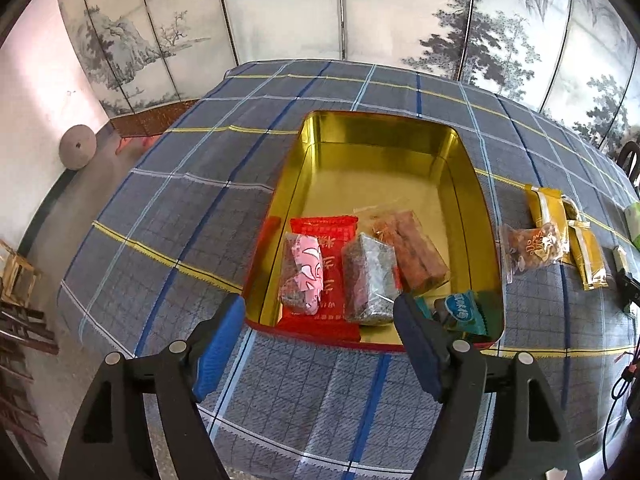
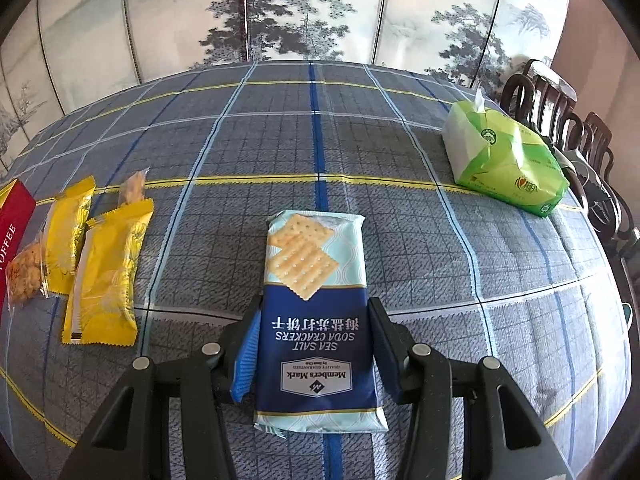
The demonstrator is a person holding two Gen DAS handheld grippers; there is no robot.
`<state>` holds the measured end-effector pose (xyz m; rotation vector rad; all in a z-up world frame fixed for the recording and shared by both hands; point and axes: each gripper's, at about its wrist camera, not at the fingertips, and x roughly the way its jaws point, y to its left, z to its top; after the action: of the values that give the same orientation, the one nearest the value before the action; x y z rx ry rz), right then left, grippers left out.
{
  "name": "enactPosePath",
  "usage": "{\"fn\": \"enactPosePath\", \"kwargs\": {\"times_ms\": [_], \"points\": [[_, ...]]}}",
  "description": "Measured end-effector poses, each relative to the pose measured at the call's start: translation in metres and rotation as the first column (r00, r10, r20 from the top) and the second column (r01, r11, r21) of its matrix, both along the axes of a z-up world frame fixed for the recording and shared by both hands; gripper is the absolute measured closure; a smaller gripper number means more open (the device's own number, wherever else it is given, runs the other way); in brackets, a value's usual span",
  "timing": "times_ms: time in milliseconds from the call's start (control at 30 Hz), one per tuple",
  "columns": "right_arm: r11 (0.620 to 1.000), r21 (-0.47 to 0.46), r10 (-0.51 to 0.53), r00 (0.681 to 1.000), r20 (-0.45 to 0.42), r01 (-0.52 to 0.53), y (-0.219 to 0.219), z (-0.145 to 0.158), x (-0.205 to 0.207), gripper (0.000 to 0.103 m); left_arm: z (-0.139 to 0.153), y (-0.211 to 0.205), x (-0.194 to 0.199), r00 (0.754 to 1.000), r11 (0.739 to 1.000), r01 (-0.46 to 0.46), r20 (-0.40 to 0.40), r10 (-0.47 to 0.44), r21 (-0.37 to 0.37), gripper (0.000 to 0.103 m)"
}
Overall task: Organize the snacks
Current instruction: 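Carry the blue cracker packet into the gold tin and open the right tool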
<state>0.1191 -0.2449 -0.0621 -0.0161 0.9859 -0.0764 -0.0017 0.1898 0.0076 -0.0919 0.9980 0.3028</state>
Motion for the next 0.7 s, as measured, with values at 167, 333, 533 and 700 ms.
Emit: {"fn": "enactPosePath", "kwargs": {"times_ms": [167, 333, 533, 700], "points": [[1.000, -0.012, -0.008, 1.000, 0.001, 0.008, 0.005, 0.003, -0.003, 0.053, -0.001, 0.005, -0.004, 1.000, 1.000, -0.019, 0.009, 0.019, -0.015, 0.021], [1.000, -0.020, -0.012, 0.999, 0.032, 0.013, 0.010, 0.018, -0.006, 0.053, -0.001, 0.012, -0.007, 0.999, 0.999, -0.034, 0.016, 0.034, -0.022, 0.018], [1.000, -0.010, 0.012, 0.997, 0.070, -0.012, 0.029, 0.042, -0.011, 0.053, 0.000, 0.019, -0.009, 0.998, 0.998, -0.052, 0.027, 0.053, -0.038, 0.016], [0.996, 0.016, 0.080, 0.991, 0.108, -0.082, 0.061, 0.065, -0.016, 0.053, 0.002, 0.027, -0.014, 0.997, 0.997, -0.068, 0.036, 0.070, -0.038, 0.015]]}}
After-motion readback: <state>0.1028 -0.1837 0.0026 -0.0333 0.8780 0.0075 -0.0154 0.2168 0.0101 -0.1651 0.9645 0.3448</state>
